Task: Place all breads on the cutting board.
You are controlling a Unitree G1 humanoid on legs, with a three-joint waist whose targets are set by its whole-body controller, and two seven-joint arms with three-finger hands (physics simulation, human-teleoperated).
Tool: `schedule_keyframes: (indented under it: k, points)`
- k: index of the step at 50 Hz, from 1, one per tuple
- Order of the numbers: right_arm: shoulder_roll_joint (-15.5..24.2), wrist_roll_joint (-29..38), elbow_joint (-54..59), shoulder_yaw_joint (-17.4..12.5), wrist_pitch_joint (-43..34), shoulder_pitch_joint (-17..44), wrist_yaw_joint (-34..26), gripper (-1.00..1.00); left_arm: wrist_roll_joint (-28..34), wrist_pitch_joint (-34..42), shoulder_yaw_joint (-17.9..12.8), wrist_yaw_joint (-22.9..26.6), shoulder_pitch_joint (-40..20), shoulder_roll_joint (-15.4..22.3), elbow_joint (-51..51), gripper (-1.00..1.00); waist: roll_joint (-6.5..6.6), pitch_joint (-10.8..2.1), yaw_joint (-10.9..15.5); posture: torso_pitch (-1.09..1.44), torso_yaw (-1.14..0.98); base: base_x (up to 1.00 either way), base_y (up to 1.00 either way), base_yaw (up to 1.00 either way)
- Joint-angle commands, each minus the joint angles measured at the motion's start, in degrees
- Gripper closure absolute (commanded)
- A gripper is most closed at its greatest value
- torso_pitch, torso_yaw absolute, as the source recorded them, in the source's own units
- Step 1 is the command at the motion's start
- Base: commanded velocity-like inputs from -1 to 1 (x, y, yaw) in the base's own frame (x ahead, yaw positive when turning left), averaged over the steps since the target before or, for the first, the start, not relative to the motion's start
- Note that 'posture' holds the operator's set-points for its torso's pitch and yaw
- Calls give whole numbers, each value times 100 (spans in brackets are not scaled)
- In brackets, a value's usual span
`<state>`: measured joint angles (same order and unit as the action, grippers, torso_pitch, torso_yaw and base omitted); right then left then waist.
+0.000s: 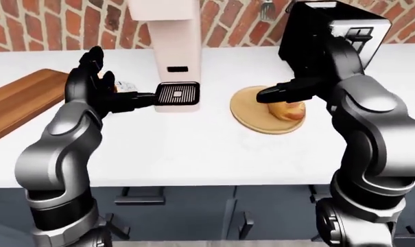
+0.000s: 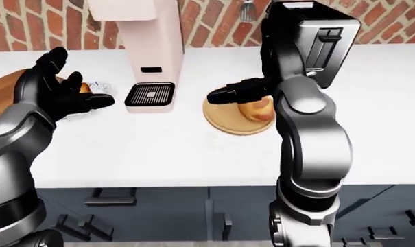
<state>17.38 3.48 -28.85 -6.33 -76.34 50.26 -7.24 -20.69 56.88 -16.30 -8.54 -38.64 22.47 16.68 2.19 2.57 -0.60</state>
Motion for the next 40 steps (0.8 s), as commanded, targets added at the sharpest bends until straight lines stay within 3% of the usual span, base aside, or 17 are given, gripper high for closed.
schedule_keyframes:
  k: [1, 6, 11, 14, 21, 27, 31, 35, 40]
  points:
    - [190, 103, -25, -23, 180, 226, -105, -100, 16, -197, -46, -5, -100, 57, 123, -100, -5, -177, -16, 0, 0, 0, 0, 0]
    - [558, 572, 163, 238, 119, 293, -433, -100, -9, -166, -60, -19, -90, 58, 158, -100, -78, -175, -3, 0, 0, 0, 0, 0]
    - [892, 930, 538, 221, 275, 582, -1098, -100, 16, -279, -39, 4, -8, 38, 114, -100, -123, -156, 16, 0, 0, 0, 0, 0]
    - [979, 1142, 579, 204, 447, 408, -1546, -100, 16, -251, -34, 4, -15, 35, 127, -100, -132, -139, 35, 0, 0, 0, 0, 0]
    - [1444, 2275, 830, 731, 738, 519, -3091, -100, 26, -203, -11, -1, -37, 4, 140, -100, -153, -120, 40, 0, 0, 0, 0, 0]
    - [994, 3639, 1352, 700, 1664, 635, -3987, -100, 33, -234, -22, 11, -27, 0, 121, -100, -110, -95, 18, 0, 0, 0, 0, 0]
    - [556, 4517, 1614, 646, 2519, 482, -4223, -100, 57, -319, 17, 25, 37, -48, 99, -100, -88, -85, 8, 0, 0, 0, 0, 0]
    - [216, 4986, 1732, 480, 2836, 484, -4555, -100, 49, -236, -7, 20, -2, -33, 133, -100, -56, -99, -7, 0, 0, 0, 0, 0]
    - [61, 5126, 2220, 388, 3266, 681, -4529, -100, 76, -306, 4, 40, 58, -54, 116, -100, -26, -98, -16, 0, 0, 0, 0, 0]
